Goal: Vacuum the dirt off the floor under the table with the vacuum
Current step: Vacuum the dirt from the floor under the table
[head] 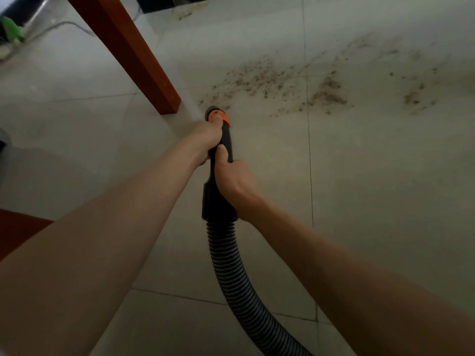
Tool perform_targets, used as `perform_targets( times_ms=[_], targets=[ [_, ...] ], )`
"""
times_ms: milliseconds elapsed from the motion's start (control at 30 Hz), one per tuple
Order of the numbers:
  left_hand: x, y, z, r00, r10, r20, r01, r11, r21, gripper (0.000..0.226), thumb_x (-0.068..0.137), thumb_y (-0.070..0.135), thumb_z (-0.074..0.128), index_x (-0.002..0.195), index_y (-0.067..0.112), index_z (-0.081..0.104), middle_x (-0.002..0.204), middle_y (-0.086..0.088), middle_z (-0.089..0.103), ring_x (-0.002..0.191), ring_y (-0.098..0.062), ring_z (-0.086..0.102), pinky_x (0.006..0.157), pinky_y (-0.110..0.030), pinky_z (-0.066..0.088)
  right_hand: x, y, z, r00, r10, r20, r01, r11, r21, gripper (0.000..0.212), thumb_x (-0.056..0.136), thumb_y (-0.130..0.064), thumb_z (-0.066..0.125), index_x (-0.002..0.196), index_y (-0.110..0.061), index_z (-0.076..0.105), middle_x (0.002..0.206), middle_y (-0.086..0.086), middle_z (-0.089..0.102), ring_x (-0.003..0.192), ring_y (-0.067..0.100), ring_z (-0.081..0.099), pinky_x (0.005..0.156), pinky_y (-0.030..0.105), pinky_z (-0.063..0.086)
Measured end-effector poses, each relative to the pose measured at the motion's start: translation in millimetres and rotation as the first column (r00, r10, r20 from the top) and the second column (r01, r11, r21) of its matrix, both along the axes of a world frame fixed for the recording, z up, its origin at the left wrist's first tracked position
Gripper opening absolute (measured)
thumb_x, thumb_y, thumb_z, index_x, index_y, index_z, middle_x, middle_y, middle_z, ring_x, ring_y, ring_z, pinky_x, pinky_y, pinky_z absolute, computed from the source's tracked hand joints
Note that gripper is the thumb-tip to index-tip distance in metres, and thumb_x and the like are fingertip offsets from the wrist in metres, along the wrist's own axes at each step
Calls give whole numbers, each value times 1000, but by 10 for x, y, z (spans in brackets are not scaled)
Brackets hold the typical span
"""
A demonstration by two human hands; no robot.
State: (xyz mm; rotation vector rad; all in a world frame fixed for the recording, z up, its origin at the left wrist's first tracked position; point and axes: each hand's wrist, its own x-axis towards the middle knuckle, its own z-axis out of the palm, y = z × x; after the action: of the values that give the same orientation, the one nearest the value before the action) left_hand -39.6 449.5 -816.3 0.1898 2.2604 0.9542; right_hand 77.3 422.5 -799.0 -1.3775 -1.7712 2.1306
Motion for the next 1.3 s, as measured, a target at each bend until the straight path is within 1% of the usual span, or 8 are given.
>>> perform_targets(
  times_ms=[167, 433, 567, 767, 933, 1033, 1133, 1300],
  targets=[
    [61, 98, -20, 1000, -22, -16, 23, 1000, 16, 57, 96, 48, 38, 128, 2, 49, 122, -15, 60, 110, -31, 58, 94, -41, 49, 51, 46, -16, 999, -53, 13, 52, 998, 34, 49, 101, -48, 26, 90, -8, 52, 67, 0, 50, 53, 10, 48, 41, 21, 32],
    [234, 146, -26, 996, -85, -22, 85, 996, 4, 52, 99, 42, 38, 128, 0, 48, 120, -15, 60, 106, -29, 60, 68, -31, 49, 168, 16, -43, 994, -109, 14, 110, 994, -8, 52, 99, -50, 26, 92, -8, 54, 74, 4, 56, 60, 15, 53, 48, 24, 39],
    [390, 191, 24, 992, -124, -29, 124, 992, 9, 51, 100, 39, 36, 130, -1, 45, 123, -15, 58, 108, -29, 58, 80, -33, 50, 258, 27, -33, 987, -161, 11, 162, 986, -41, 52, 100, -50, 25, 92, -8, 54, 80, 6, 59, 64, 17, 55, 53, 26, 42],
    [590, 343, 70, 980, -197, -5, 197, 979, 48, 49, 100, 37, 38, 126, -4, 49, 118, -18, 61, 88, -26, 58, 54, -28, 44, 392, 125, -16, 971, -238, 13, 238, 971, -28, 54, 99, -52, 25, 96, -7, 55, 82, 7, 59, 73, 22, 60, 67, 33, 51],
    [688, 430, 67, 976, -219, 17, 218, 974, 67, 49, 101, 36, 36, 126, -3, 50, 116, -17, 61, 82, -23, 57, 51, -26, 42, 523, 211, -8, 972, -233, 36, 232, 972, 43, 51, 99, -52, 25, 93, -8, 50, 71, 1, 49, 59, 13, 48, 49, 26, 36],
    [774, 480, 81, 972, -233, 22, 231, 970, 80, 48, 101, 36, 36, 124, -3, 52, 105, -14, 61, 67, -17, 54, 50, -25, 41, 572, 256, -23, 966, -257, 27, 256, 965, 50, 49, 100, -51, 26, 94, -9, 50, 71, 1, 49, 59, 12, 48, 48, 25, 36],
    [849, 560, 85, 969, -245, 26, 242, 967, 81, 48, 100, 37, 37, 122, -4, 52, 107, -15, 61, 71, -20, 56, 52, -26, 42, 625, 316, -28, 958, -284, 31, 282, 958, 55, 49, 100, -51, 25, 93, -10, 50, 72, 1, 50, 60, 13, 49, 50, 26, 37],
    [991, 711, 95, 955, -294, 28, 291, 952, 91, 49, 100, 36, 37, 121, -5, 52, 104, -15, 61, 74, -21, 56, 52, -26, 43, 717, 421, -57, 938, -345, 23, 344, 938, 49, 53, 99, -52, 25, 93, -9, 54, 85, 7, 60, 76, 23, 60, 68, 33, 49]
  ],
)
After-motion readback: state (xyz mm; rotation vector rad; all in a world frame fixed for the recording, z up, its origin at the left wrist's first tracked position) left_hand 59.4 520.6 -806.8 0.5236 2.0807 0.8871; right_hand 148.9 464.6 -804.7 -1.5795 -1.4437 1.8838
